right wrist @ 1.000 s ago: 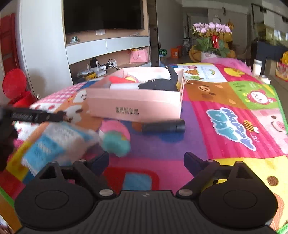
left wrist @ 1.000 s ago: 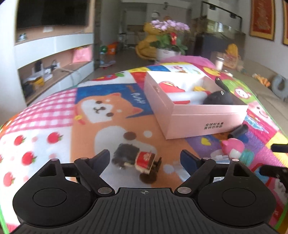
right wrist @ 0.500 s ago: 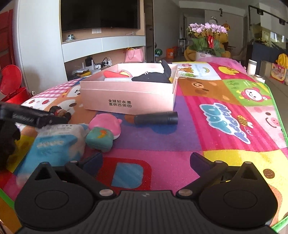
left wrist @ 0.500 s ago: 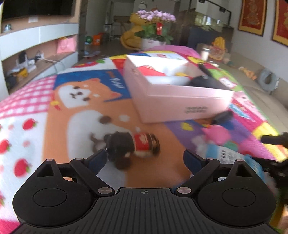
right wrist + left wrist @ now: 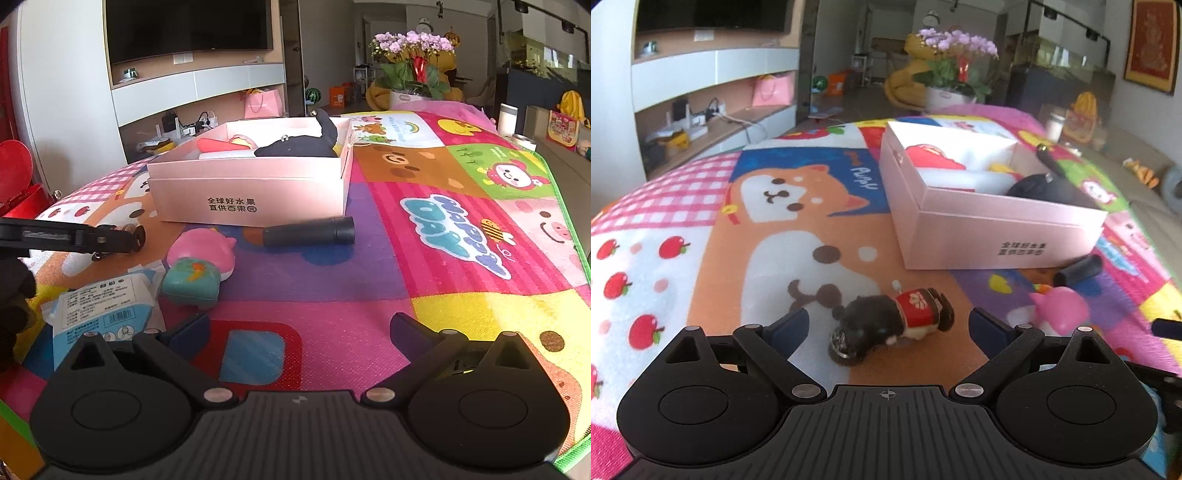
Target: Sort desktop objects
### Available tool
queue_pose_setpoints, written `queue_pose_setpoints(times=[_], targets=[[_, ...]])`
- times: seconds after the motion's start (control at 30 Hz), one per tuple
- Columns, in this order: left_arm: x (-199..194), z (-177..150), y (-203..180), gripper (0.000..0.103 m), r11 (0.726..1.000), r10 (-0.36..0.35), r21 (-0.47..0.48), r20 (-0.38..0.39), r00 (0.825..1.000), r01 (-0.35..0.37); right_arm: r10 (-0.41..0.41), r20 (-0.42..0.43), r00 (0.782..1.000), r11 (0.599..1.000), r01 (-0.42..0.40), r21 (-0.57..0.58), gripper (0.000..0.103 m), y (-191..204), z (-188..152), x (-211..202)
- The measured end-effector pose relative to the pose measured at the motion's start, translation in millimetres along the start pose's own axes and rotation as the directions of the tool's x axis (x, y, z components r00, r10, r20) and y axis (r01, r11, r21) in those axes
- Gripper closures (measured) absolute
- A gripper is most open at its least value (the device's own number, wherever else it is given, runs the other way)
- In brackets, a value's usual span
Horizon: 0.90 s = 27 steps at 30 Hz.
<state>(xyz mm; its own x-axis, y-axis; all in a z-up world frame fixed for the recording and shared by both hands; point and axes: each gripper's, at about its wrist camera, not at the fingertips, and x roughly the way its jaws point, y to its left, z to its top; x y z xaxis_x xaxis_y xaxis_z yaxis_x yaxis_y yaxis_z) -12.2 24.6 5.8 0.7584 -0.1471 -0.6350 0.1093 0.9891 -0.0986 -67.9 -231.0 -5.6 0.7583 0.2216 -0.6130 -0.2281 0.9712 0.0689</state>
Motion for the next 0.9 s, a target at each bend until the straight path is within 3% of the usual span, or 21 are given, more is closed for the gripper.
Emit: queue_pose_setpoints(times=[0.07, 0.1, 0.33, 0.5, 0.6, 0.77, 0.9], targets=[[4, 1, -2, 0.016, 1.0, 0.016, 0.015, -0.001, 1.0, -0.016, -0.004, 0.001, 1.0, 1.0, 0.004, -0.001, 0.0, 0, 0, 0], [4, 1, -2, 0.027, 0.999, 0.024, 0.026, 0.006, 1.0, -0.024, -0.006, 0.001, 1.0, 1.0, 0.006, -0.001, 0.0, 1, 0, 0], [-11, -10, 0, 0.03, 0.996, -0.019, 0.092, 0.014, 1.0, 0.017, 0.003, -0.003, 1.0, 1.0, -0.003, 0.008, 0.0, -1, 1, 0], [-36, -29, 5, 0.027, 0.99, -0.08, 0.117, -0.012, 0.997, 0.081, -0.007, 0.03, 1.0, 1.0, 0.007, 0.016, 0.0, -9, 21, -2], [-44, -36, 11, 0.009, 0.992, -0.08, 0.095, -0.013, 0.997, 0.081, -0.038, 0.026, 0.999, 0.999, 0.038, -0.008, 0.0, -11, 41, 11], [-49, -37, 18, 0.008, 0.994, -0.093, 0.051, 0.011, 0.996, 0.092, -0.077, -0.032, 0.996, 0.995, 0.075, -0.072, 0.0, -3, 60, 53], [-48, -37, 22, 0.007, 0.994, -0.107, 0.026, 0.012, 0.994, 0.107, -0.084, -0.084, 0.993, 0.995, 0.079, -0.061, 0.0, -3, 68, 81]])
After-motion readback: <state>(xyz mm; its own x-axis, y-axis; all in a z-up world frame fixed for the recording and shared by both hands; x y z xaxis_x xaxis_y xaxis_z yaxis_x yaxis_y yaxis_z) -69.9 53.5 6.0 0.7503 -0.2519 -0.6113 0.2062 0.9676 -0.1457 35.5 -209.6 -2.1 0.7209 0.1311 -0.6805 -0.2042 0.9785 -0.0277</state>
